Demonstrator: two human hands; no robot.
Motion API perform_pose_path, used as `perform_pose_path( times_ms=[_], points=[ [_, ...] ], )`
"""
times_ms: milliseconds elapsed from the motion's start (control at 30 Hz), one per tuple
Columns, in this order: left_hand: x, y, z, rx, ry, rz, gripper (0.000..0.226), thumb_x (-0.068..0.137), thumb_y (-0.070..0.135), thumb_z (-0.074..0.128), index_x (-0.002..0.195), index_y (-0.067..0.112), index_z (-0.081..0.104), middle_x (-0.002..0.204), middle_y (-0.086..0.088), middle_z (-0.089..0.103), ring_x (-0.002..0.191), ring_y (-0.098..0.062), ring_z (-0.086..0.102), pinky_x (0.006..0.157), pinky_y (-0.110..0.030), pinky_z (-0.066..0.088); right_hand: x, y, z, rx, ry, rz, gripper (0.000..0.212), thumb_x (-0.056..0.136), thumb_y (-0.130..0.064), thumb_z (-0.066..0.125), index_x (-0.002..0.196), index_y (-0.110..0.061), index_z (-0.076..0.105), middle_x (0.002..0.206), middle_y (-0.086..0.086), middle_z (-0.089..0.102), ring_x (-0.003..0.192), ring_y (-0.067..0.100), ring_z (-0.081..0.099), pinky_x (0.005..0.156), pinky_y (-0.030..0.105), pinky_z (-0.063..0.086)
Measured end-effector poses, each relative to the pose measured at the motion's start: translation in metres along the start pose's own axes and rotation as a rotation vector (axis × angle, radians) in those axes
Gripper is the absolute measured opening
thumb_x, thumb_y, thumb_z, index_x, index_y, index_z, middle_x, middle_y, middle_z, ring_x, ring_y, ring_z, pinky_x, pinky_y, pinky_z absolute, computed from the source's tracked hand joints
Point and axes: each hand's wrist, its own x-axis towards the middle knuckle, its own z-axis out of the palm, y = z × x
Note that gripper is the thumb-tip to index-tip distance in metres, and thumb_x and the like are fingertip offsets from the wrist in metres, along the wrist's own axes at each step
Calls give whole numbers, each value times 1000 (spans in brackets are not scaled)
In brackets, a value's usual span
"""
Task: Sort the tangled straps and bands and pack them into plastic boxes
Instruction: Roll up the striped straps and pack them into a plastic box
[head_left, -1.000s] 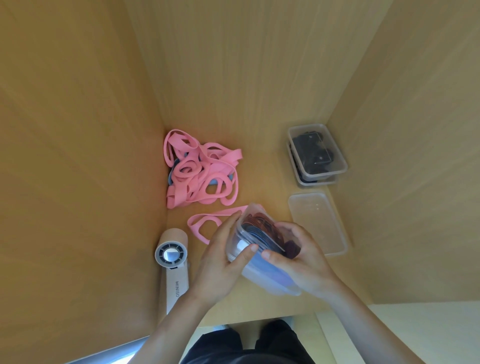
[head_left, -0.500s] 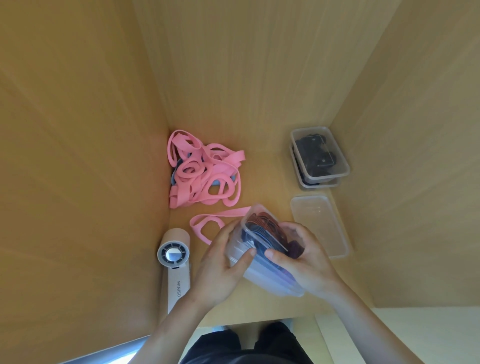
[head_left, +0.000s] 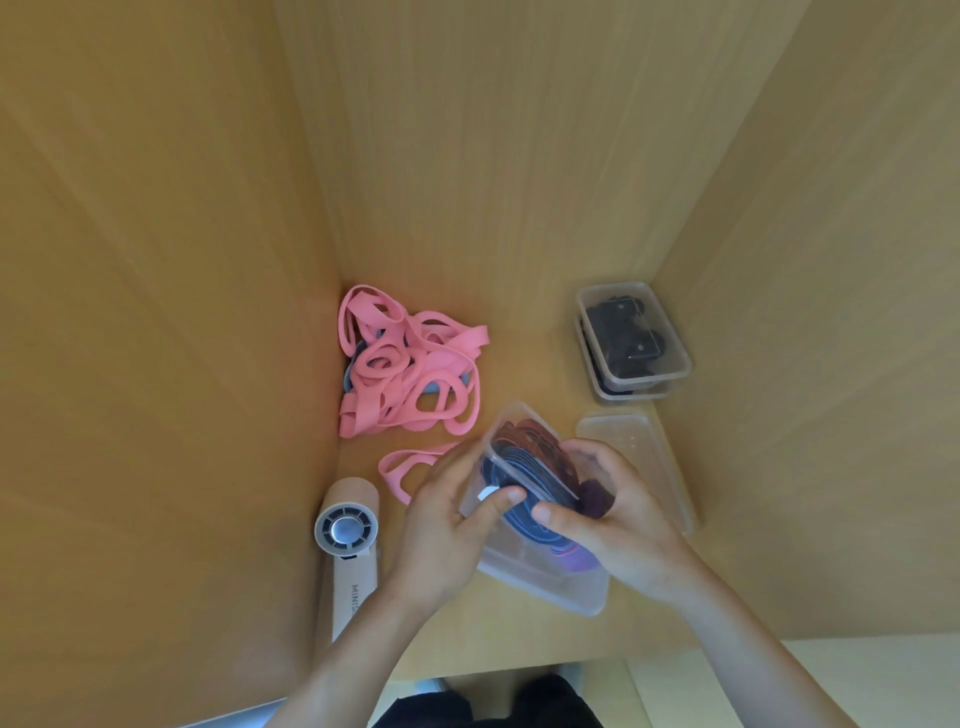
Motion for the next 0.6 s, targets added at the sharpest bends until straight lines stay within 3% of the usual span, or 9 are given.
perform_pose_path(
  times_ms=[100, 233, 333, 434, 534, 600],
  points=[
    [4, 9, 1, -57, 54, 21, 51, 92, 37, 67, 141, 43, 52, 134, 21, 62, 131, -5, 54, 106, -22, 43, -2, -17, -9, -54, -54, -26, 87, 54, -61, 83, 132, -44, 50, 139, -5, 52, 113, 18, 63, 101, 42, 52],
    [11, 19, 0, -212, 141, -34, 42, 91, 42, 63, 132, 32, 64, 124, 10, 71, 119, -11, 64, 102, -33, 51, -9, -40, -24, -168, -149, -179, 81, 67, -60, 78, 141, -47, 45, 146, -16, 45, 123, 14, 55, 108, 44, 44],
    [17, 24, -3, -332, 213, -122, 38, 92, 49, 65, 122, 27, 71, 110, 6, 76, 103, -10, 70, 93, -35, 53, -16, -51, -31, -319, -183, -331, 88, 70, -57, 82, 147, -50, 40, 158, -25, 29, 148, 3, 27, 119, 26, 28],
    [19, 28, -6, -388, 245, -179, 36, 91, 50, 61, 116, 27, 74, 89, 12, 74, 71, 2, 61, 69, -20, 46, -19, -57, -28, -449, -141, -446, 82, 73, -51, 81, 147, -46, 44, 153, -33, 35, 145, -4, 29, 115, 14, 24],
    [20, 34, -6, -479, 195, -180, 38, 92, 38, 57, 120, 17, 72, 81, 15, 69, 58, 6, 56, 55, -6, 41, -16, -57, -22, -463, -63, -499, 69, 82, -36, 79, 143, -45, 47, 150, -35, 39, 143, -7, 33, 117, 19, 26],
    [23, 36, -10, -520, 140, -173, 39, 93, 31, 57, 125, 13, 68, 96, 10, 74, 72, 2, 67, 63, -9, 49, -14, -52, -22, -454, -55, -508, 65, 86, -37, 75, 143, -46, 45, 153, -32, 38, 145, -6, 30, 119, 25, 26]
  ],
)
